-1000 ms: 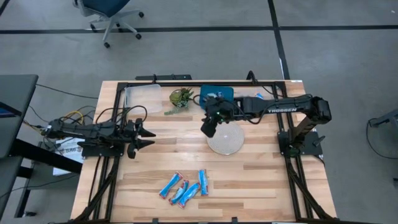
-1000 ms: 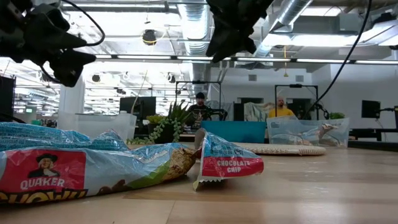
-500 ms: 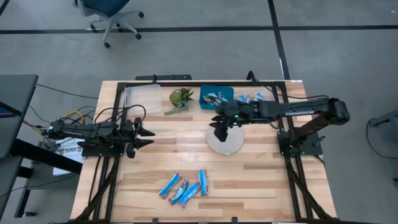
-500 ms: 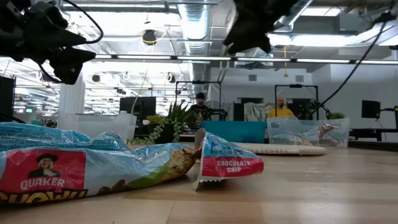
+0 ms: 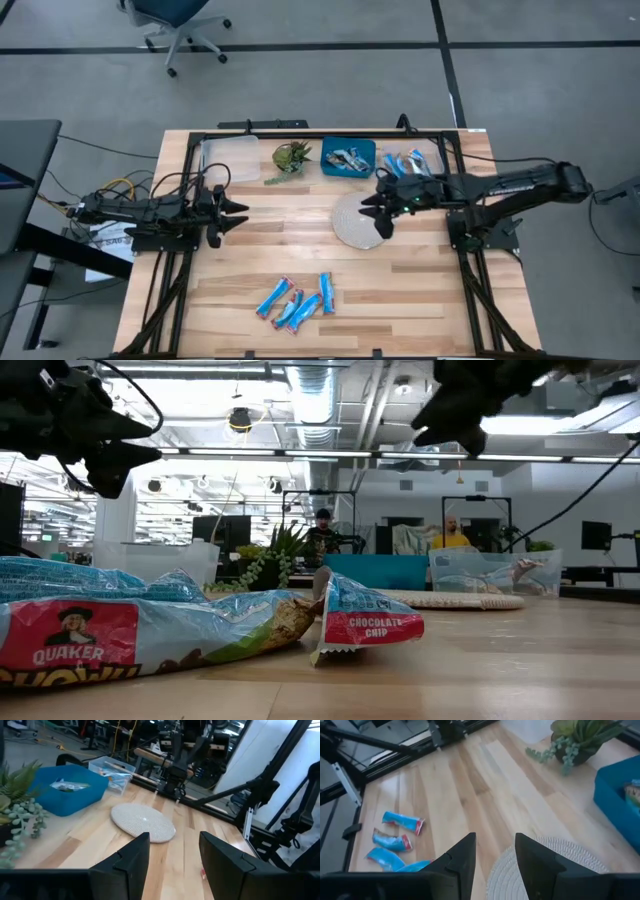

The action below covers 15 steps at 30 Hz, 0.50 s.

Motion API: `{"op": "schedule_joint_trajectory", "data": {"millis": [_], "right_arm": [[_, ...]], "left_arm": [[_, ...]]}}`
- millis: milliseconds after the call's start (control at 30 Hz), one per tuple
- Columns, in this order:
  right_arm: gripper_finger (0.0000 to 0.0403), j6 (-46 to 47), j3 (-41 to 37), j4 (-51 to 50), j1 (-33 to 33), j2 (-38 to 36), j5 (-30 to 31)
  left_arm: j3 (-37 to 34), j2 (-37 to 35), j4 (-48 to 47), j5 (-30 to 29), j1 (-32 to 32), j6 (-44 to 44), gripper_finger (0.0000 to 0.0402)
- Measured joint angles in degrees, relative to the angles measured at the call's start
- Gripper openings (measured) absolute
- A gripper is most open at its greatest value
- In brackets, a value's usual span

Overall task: Pick and place Granola Bars by type
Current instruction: Put the red granola bar into the left transparent bin

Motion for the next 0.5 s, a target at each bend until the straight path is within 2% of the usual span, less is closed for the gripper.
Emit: {"op": "schedule_joint_trajectory", "data": {"millis": [300, 500], "right_arm": [[0.0127, 3.01, -14.15, 9.55, 2.15, -10.00, 0.04], [0.0127, 4.04, -22.68, 11.80, 3.02, -19.32, 0.02]], "left_arm": [[0.00, 0.00, -0.02, -0.02, 0.00, -0.40, 0.0165], [0.00, 0.00, -0.02, -0.04, 0.00, -0.40, 0.0165]]}}
